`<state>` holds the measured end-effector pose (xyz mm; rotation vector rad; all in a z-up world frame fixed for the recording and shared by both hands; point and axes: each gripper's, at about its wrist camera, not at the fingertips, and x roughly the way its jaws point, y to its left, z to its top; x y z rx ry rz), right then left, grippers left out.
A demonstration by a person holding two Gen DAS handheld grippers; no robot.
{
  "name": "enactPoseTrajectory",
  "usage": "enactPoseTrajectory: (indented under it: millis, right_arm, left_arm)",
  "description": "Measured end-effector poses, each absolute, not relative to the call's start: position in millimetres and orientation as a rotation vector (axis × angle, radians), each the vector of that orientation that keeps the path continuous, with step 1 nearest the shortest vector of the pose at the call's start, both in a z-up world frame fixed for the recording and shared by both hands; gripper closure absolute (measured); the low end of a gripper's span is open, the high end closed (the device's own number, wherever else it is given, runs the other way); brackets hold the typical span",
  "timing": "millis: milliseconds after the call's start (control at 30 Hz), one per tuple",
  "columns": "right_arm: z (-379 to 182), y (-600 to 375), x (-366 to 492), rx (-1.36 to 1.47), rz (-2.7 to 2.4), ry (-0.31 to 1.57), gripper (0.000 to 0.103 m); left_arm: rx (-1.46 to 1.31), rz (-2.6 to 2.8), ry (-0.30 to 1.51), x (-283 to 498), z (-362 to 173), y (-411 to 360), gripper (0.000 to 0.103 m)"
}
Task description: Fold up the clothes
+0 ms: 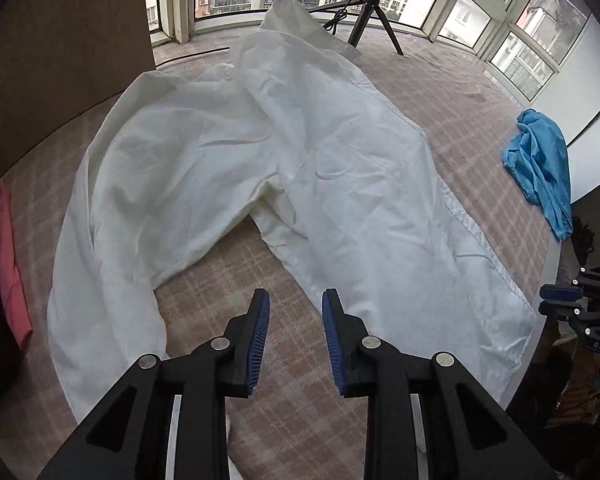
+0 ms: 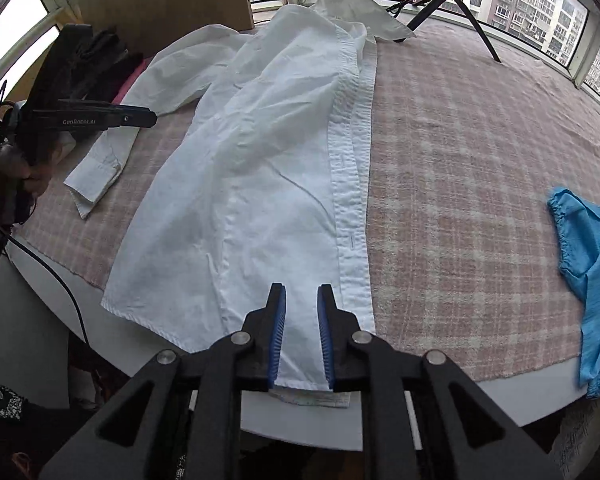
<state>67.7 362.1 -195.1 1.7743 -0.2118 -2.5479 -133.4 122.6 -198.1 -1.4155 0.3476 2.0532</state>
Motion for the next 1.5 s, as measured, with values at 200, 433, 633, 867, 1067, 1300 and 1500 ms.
enactPoseTrajectory:
  millis: [200, 433, 633, 867, 1067, 1300, 1500]
  right_arm:
    - [-227, 352, 58, 1.869, -2.502, -0.251, 0.087]
    - [-236, 346, 60, 1.941, -2.475, -0.269, 0.086]
    - [-231, 345, 59, 1.946, -2.465, -0.303, 0.086]
    - [-225, 333, 54, 1.992, -2.443, -0.245, 0.086]
    - [-219, 324, 50, 2.011, -2.428, -0.246, 0.081]
    - [-212, 306, 50, 2.001, -2.432, -0.169, 0.077]
    - [-206, 310, 70, 2.002, -2.436, -0.206, 0.077]
  left_arm:
    - [-1.326, 2.038, 0.723, -158, -229, 147, 0.077]
    - [-1.294, 2.043, 0.800, -182, -233, 144, 0.102]
    - [-1.290, 2.141, 0.716, -223, -203, 114, 0.101]
    - [-1.341, 2.065, 0.813, -218, -216, 117, 0.096]
    - [-1.170, 2.001, 0.833, -172, -199, 143, 0.070]
    - [-1.324, 2.051, 0.779, -230, -222, 134, 0.101]
    - [-1.356, 1.977, 0.852, -232, -225, 131, 0.088]
